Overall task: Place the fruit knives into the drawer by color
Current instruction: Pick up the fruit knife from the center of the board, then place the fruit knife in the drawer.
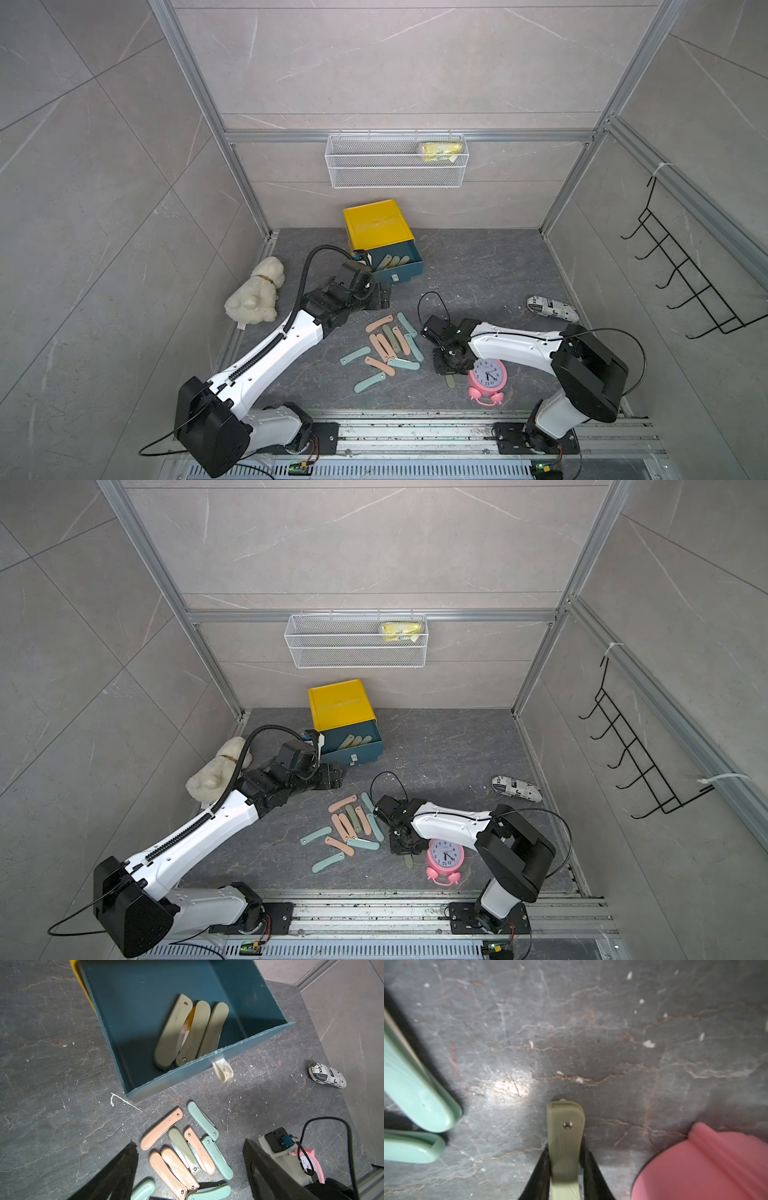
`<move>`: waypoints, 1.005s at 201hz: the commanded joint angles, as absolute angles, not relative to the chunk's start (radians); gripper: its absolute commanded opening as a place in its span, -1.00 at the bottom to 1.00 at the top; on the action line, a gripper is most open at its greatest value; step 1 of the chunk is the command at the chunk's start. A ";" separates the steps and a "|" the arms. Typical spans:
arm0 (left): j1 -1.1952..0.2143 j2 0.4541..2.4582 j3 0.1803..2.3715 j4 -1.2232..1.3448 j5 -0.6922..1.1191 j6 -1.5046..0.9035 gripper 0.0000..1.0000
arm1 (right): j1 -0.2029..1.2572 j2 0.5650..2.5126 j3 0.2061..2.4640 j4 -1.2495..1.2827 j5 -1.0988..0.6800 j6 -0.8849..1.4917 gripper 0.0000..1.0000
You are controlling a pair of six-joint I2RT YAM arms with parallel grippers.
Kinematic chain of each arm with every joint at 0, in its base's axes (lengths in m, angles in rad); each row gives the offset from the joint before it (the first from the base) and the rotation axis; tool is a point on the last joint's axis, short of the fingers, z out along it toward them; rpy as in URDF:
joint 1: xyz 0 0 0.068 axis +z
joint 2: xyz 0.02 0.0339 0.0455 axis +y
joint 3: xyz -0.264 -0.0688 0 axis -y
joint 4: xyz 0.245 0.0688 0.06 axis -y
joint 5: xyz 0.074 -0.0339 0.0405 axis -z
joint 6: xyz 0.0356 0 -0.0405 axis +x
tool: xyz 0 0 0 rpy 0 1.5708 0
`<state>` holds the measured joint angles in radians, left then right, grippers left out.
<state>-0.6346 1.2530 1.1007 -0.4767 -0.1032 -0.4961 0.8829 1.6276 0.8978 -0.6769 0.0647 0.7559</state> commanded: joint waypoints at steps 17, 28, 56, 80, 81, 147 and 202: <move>-0.634 1.211 1.067 -0.480 -0.123 -0.522 0.67 | 0.876 1.565 0.903 -0.583 0.134 0.696 -0.72; -0.634 1.202 1.049 -0.478 -0.133 -0.533 0.67 | 0.874 1.523 0.905 -0.566 0.158 0.684 -0.72; -0.635 1.167 0.997 -0.470 -0.153 -0.551 0.70 | 0.874 1.419 0.948 -0.552 0.206 0.636 -0.73; -0.635 1.123 0.946 -0.461 -0.166 -0.562 0.77 | 0.873 1.358 1.044 -0.544 0.232 0.588 -0.73; -0.635 1.121 0.943 -0.461 -0.166 -0.563 0.77 | 0.873 1.357 1.049 -0.543 0.234 0.587 -0.73; -0.634 1.099 0.866 -0.464 -0.155 -0.605 0.96 | 0.837 1.598 1.525 -0.342 0.254 0.425 -0.68; -0.634 1.086 0.853 -0.488 -0.131 -0.612 0.96 | 0.776 1.893 1.852 -0.340 0.272 0.398 -0.67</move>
<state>-0.6346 1.1114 0.8558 -0.4786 -0.1471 -0.5922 0.7982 1.8145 1.7741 -0.3363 0.2501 0.4278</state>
